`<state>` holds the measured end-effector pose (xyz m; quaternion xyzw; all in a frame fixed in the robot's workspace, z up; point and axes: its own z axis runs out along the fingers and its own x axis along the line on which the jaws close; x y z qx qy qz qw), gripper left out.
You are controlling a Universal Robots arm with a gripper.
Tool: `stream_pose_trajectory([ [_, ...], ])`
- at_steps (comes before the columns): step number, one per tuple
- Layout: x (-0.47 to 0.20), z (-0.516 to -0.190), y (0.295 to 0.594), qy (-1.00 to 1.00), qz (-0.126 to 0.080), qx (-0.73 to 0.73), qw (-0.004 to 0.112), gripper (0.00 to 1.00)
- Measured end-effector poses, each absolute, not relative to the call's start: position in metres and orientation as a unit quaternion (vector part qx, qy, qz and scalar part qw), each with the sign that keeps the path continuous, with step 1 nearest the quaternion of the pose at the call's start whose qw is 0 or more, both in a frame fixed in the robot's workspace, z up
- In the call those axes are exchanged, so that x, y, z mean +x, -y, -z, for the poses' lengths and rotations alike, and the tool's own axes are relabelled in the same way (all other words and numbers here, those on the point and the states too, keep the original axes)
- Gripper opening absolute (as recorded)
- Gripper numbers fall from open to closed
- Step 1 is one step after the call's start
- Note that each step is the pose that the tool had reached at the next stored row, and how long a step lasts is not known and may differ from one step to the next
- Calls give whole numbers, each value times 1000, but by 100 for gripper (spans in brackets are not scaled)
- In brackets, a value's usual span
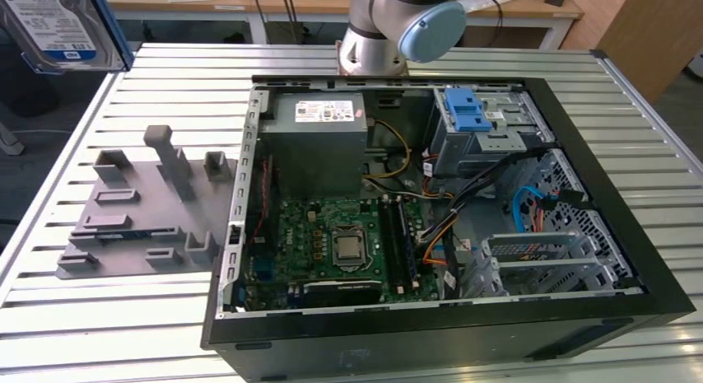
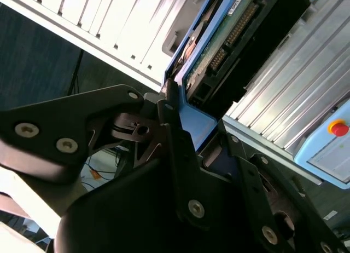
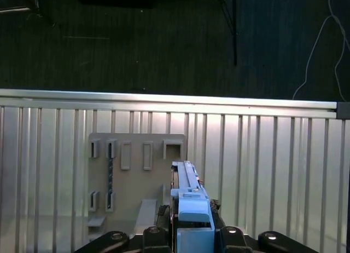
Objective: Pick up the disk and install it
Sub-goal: 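Pick up the disk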
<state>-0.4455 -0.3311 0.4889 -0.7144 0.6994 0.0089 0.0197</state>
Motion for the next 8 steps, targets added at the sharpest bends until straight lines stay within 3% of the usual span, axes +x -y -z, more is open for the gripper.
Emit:
stream_pose_trajectory([
  [8,-446,-489,338,-699,-9,-714,20,36],
])
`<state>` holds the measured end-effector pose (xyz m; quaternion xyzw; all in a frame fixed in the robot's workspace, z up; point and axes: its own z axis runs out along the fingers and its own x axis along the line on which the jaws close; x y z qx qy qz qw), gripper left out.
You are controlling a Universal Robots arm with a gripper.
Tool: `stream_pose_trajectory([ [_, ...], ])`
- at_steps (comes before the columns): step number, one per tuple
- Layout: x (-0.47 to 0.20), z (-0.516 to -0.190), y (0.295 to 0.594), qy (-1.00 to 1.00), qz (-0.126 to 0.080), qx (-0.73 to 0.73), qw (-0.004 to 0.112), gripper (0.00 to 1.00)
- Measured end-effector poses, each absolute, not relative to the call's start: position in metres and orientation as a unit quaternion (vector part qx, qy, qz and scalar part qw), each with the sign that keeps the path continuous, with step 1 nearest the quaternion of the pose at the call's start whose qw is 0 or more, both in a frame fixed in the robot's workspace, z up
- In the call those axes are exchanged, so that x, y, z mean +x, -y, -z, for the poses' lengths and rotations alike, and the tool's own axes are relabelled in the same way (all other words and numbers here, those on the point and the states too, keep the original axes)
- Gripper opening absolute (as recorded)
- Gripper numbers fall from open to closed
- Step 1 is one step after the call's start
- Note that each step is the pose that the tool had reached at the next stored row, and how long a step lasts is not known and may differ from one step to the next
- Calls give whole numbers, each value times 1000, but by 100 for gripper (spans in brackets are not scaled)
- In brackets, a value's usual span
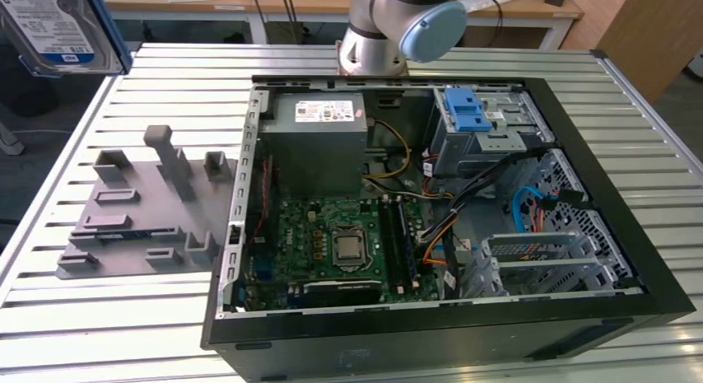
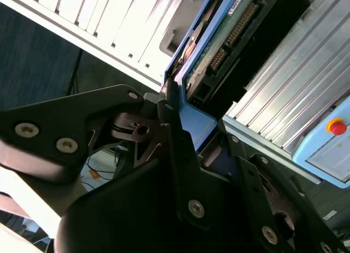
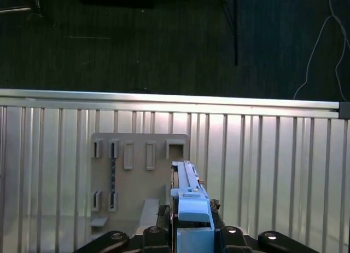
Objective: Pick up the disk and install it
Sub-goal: 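Pick up the disk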
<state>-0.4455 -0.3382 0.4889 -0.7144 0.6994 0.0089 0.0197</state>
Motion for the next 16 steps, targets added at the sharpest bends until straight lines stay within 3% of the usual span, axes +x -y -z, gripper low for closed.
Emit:
stream_pose_trajectory([
  [16,-435,-489,345,-699,-10,-714,19,36],
])
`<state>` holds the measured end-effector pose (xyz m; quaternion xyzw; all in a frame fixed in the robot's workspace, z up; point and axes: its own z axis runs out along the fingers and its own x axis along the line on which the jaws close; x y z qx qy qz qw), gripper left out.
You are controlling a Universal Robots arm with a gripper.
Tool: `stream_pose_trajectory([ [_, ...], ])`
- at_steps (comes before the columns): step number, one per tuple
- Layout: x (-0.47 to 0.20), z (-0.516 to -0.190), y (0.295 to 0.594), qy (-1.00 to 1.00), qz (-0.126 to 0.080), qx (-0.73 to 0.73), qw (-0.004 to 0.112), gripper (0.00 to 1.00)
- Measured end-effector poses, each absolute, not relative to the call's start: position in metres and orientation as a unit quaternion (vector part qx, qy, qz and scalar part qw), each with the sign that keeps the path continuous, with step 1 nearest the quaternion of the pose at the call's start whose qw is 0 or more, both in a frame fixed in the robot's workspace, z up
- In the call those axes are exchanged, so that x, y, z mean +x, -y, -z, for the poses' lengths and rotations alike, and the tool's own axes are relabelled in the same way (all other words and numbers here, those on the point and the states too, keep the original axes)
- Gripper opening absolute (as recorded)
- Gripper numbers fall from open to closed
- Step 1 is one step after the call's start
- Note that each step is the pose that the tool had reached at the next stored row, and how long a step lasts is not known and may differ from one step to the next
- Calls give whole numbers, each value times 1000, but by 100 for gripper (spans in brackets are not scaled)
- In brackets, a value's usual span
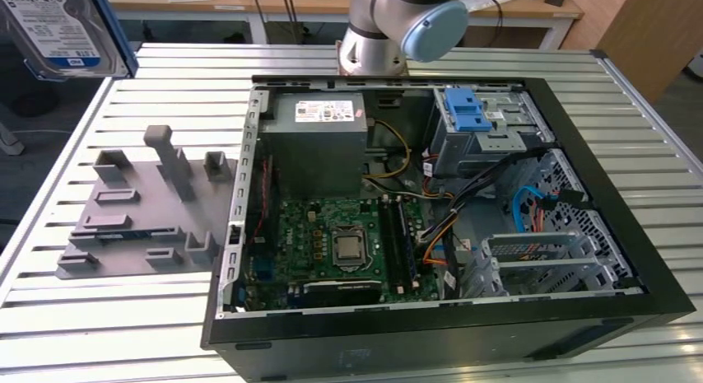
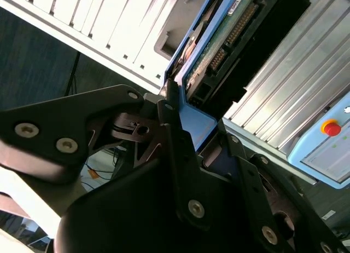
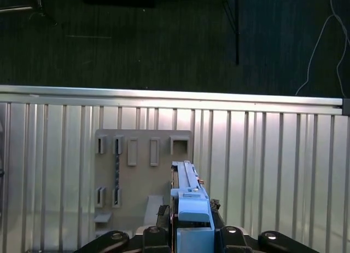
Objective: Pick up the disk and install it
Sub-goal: 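Pick up the disk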
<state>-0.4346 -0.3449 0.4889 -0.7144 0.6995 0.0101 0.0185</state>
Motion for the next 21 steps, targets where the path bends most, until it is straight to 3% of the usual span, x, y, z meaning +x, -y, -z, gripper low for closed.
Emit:
stream_pose_trajectory([
  [21,-408,-489,364,-700,-15,-714,14,36],
])
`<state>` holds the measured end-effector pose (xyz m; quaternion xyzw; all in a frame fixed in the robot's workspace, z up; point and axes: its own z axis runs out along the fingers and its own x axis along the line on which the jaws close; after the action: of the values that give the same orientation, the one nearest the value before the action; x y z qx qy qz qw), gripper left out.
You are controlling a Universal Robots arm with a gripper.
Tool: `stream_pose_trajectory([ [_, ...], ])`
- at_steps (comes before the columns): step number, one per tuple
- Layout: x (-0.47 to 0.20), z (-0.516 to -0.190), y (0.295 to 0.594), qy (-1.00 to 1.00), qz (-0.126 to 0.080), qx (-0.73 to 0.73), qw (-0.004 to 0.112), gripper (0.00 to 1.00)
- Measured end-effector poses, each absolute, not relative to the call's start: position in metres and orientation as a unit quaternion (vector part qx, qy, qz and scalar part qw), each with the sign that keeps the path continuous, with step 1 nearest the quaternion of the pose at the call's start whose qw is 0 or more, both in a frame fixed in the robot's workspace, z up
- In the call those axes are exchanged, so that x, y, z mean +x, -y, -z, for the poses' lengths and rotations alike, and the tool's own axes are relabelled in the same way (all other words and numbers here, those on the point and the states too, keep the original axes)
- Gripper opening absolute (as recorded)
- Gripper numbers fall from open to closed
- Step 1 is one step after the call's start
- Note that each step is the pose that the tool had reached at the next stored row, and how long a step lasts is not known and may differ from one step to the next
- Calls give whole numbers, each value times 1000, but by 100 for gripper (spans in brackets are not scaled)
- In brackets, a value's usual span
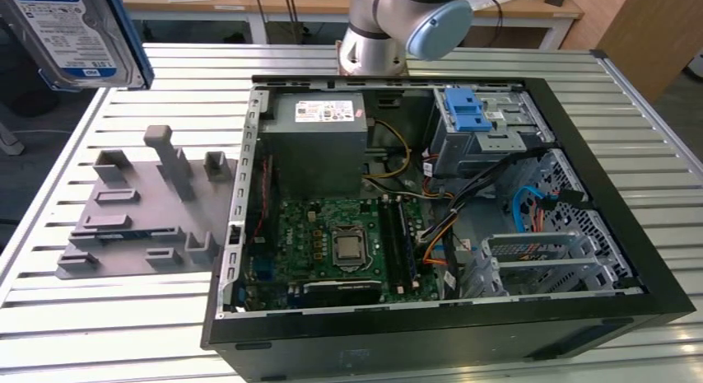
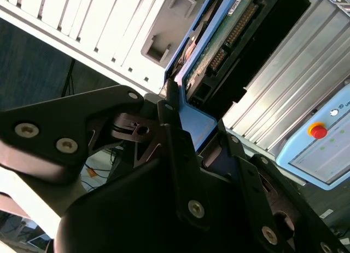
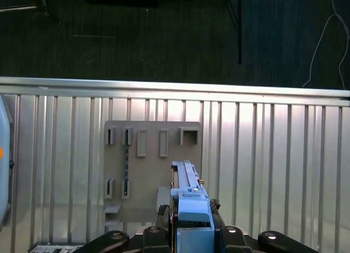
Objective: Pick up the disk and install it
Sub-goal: 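Pick up the disk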
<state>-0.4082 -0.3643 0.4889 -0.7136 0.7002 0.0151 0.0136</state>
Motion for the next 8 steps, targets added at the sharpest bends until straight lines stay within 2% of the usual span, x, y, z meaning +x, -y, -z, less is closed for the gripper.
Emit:
stream_pose_trajectory([
  [8,-395,-489,365,-700,-17,-714,12,36],
])
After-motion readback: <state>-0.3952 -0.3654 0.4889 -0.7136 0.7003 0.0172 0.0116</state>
